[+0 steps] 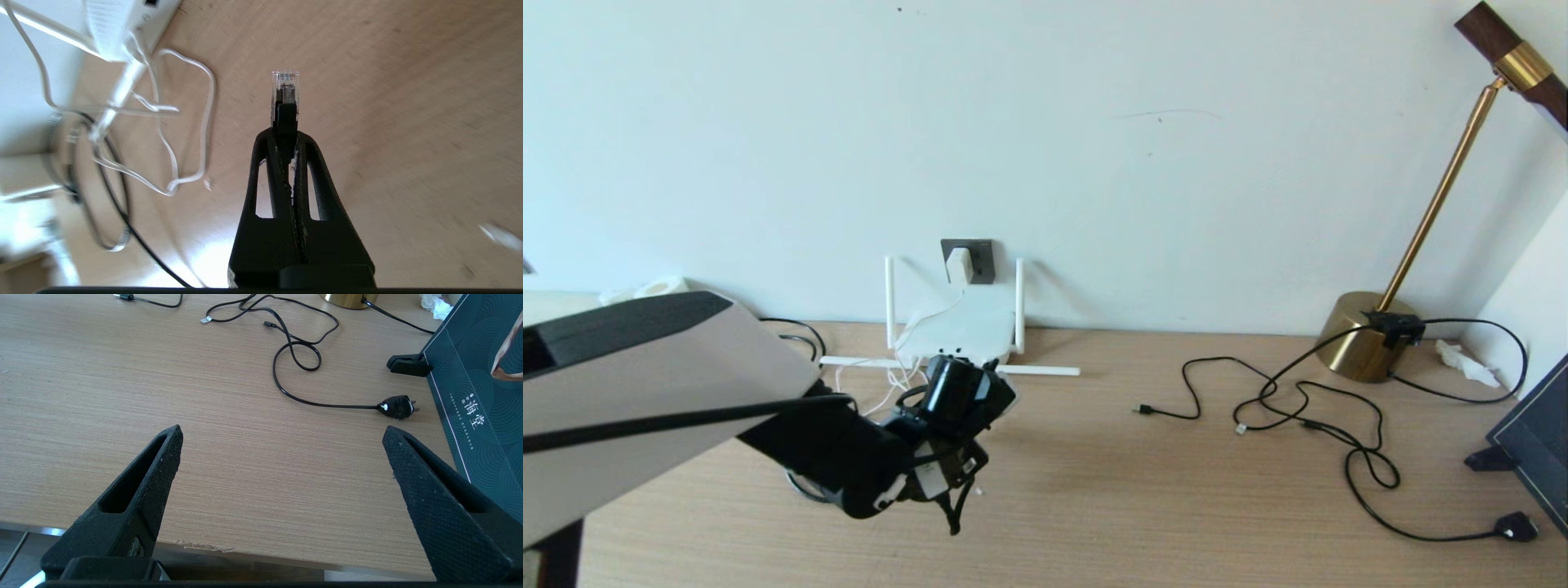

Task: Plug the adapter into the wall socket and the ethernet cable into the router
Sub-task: Plug cable into router interface

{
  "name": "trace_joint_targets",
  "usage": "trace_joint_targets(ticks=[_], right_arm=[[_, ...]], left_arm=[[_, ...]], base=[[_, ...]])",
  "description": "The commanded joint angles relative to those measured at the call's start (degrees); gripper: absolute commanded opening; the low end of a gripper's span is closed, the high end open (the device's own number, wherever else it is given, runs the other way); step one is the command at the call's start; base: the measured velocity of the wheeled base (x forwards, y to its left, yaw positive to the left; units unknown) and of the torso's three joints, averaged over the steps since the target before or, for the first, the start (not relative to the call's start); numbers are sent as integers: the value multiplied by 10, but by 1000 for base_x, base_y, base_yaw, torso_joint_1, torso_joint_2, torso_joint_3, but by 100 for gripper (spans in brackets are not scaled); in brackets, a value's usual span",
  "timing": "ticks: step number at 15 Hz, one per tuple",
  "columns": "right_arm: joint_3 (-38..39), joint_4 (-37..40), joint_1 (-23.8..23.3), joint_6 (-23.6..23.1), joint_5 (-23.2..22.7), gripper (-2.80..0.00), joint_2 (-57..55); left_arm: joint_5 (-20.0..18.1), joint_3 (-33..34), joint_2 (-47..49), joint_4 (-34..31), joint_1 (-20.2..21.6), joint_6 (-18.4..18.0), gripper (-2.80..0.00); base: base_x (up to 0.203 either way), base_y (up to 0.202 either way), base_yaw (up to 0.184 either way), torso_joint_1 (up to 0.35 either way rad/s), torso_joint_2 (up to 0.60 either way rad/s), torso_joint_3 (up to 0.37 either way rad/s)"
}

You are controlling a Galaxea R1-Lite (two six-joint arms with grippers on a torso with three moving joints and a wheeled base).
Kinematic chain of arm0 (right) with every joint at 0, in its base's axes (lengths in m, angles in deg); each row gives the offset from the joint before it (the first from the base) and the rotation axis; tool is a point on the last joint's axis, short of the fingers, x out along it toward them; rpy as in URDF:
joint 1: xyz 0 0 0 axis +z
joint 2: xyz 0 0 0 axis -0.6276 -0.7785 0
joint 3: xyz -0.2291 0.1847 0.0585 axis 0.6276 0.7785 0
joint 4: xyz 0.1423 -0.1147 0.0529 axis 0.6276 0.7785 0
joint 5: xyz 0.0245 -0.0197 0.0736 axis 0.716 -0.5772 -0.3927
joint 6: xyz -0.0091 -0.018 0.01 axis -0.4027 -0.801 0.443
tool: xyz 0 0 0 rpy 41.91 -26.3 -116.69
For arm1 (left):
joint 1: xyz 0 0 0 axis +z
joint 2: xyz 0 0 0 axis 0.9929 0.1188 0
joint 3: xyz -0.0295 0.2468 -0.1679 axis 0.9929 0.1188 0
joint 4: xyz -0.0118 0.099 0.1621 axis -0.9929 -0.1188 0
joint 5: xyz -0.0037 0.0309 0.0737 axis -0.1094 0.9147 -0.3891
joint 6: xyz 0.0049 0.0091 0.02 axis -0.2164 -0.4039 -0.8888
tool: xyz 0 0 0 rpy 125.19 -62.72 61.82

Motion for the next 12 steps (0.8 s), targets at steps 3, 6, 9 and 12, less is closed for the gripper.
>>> trace_joint_targets(ticks=[3,6,9,12], right_arm=[[0,1,0,0,0,0,0],[0,1,0,0,0,0,0],[0,1,0,0,0,0,0],[0,1,0,0,0,0,0]], left_arm=[[-75,40,-83,-60,12,198,-280],[-120,69,-139,-62,17,242,-280],[-179,85,-174,-62,18,305,-280],[-232,111,-183,-68,25,360,-280]], base=[[0,0,0,0,0,0],[0,0,0,0,0,0],[0,0,0,0,0,0],[0,0,0,0,0,0]])
